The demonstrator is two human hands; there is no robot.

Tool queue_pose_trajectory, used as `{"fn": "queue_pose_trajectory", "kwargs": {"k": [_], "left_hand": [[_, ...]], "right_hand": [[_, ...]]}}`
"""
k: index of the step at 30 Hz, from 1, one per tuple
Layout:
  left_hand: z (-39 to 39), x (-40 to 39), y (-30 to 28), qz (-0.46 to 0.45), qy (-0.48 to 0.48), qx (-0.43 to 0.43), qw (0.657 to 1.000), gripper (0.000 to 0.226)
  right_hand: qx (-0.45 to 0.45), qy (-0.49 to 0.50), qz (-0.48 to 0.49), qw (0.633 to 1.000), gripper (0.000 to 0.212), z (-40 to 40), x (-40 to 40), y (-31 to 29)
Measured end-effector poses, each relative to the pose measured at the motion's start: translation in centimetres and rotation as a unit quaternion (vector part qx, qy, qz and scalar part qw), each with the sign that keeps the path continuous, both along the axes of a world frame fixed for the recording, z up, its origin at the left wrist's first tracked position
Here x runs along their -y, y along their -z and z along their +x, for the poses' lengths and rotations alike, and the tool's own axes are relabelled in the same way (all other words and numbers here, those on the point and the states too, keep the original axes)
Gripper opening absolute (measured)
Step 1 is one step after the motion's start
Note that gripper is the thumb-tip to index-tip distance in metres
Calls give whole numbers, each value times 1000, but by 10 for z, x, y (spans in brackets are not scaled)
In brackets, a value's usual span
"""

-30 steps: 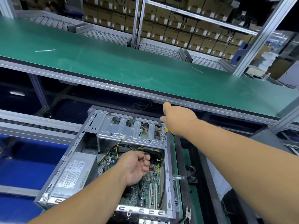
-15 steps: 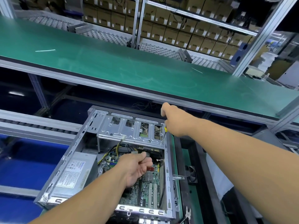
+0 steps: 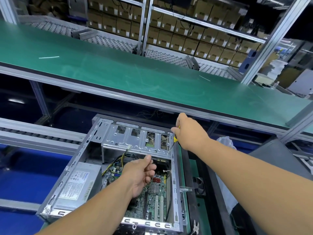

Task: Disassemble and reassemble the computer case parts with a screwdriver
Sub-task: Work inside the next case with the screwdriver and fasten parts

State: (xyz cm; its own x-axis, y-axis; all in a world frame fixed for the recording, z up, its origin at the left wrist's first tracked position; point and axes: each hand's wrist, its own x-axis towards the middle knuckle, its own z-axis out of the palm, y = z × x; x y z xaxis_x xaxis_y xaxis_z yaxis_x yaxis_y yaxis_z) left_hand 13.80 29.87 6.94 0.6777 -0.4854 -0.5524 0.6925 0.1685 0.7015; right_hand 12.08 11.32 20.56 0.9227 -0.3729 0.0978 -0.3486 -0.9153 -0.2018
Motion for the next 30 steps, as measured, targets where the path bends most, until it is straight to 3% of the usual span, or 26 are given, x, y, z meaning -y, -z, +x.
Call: {"fn": "queue_pose_trajectory", "kwargs": {"k": [3,11,19,30], "left_hand": [[0,-2,-1,-17,-9,-7,1000,25],[5,-5,-5,-111,-59,-53,991,28],[2,-5,-9,-179,-46,-70,980,21],[4,-3,-7,-178,-69,-91,977,23]], "right_hand": [[46,-5,8,999,18,-6,-3,0],[104,-75,195,972,20,-30,-34,-10],[138,-55,192,970,18,-39,-25,-6],[147,-86,193,966,21,-42,-29,4]]}}
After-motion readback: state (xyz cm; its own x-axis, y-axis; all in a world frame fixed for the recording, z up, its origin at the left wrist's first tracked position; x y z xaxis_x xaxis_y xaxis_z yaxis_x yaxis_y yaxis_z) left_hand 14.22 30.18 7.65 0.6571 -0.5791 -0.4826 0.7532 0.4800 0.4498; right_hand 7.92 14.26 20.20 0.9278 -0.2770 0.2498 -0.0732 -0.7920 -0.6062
